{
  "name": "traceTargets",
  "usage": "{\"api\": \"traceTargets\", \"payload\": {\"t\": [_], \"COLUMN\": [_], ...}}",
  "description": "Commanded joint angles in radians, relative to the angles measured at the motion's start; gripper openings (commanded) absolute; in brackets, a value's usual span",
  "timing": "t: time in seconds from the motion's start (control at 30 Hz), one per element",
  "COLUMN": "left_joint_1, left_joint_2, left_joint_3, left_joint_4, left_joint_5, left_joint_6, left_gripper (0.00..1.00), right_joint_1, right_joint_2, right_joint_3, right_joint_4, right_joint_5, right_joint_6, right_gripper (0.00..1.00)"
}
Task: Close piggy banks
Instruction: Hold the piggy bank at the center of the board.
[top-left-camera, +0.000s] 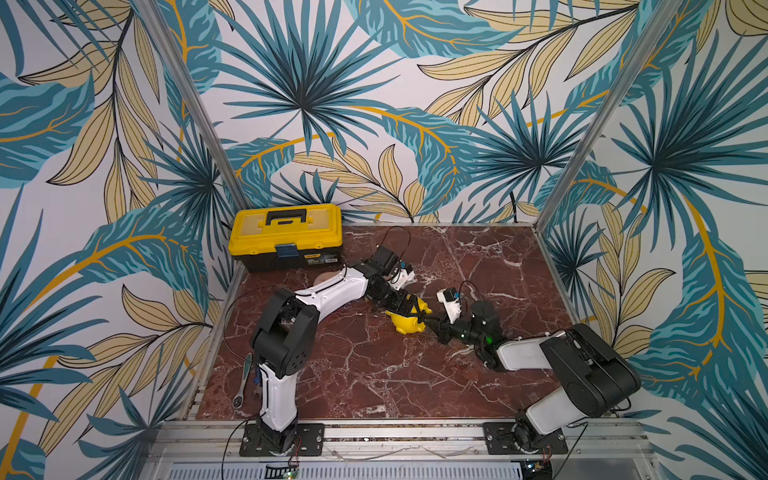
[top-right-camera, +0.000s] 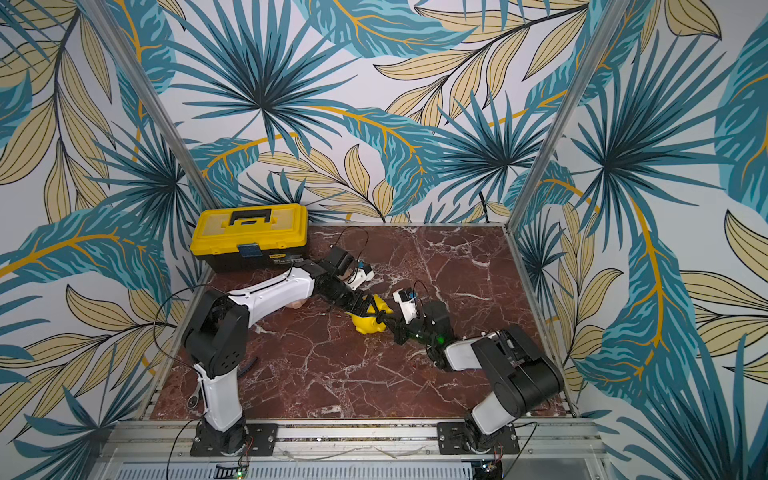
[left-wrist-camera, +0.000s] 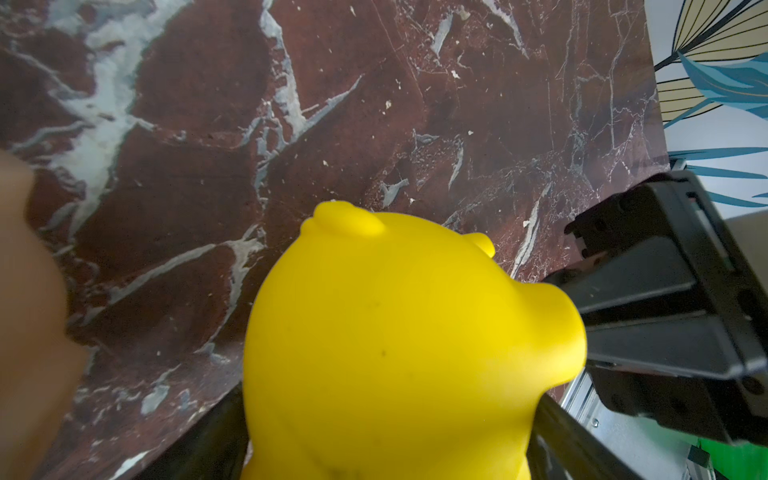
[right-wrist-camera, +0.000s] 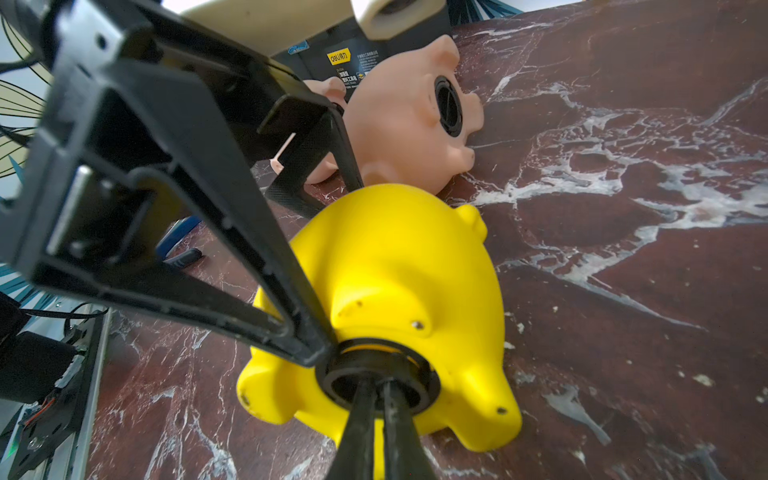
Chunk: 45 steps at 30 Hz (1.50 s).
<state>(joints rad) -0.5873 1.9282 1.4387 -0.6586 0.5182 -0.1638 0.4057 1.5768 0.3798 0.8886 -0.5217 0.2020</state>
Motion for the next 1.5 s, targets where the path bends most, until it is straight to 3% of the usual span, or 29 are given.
{"api": "traceTargets", "payload": {"t": [0.0,0.63,0.93,1.23,1.47], "left_joint_1": [-0.011,-0.011,-0.011,-0.011,-0.011], "left_joint_2": [0.065,0.084,0.087,0.087,0.089], "left_joint_3": [-0.042,-0.034,-0.034,-0.027,-0.024], "left_joint_4": [-0.085,-0.085,-0.084,-0.085,-0.085], "left_joint_5": [0.023,0.036,0.036,0.038,0.036], "left_joint_6": [-0.005,-0.009,-0.008,-0.008,-0.009], "left_gripper": [0.95,0.92,0.92,0.91,0.91], "right_joint_1": [0.002,0.019,0.021,0.028,0.030], "right_joint_2": [0.011,0.045,0.064,0.081,0.097], "right_joint_3": [0.014,0.035,0.015,0.011,0.008], "right_joint_4": [0.003,0.083,0.221,0.277,0.306], "right_joint_5": [0.013,0.023,0.026,0.025,0.033], "right_joint_6": [0.007,0.072,0.147,0.179,0.193], "right_gripper": [0.14,0.16,0.16,0.10,0.00]}}
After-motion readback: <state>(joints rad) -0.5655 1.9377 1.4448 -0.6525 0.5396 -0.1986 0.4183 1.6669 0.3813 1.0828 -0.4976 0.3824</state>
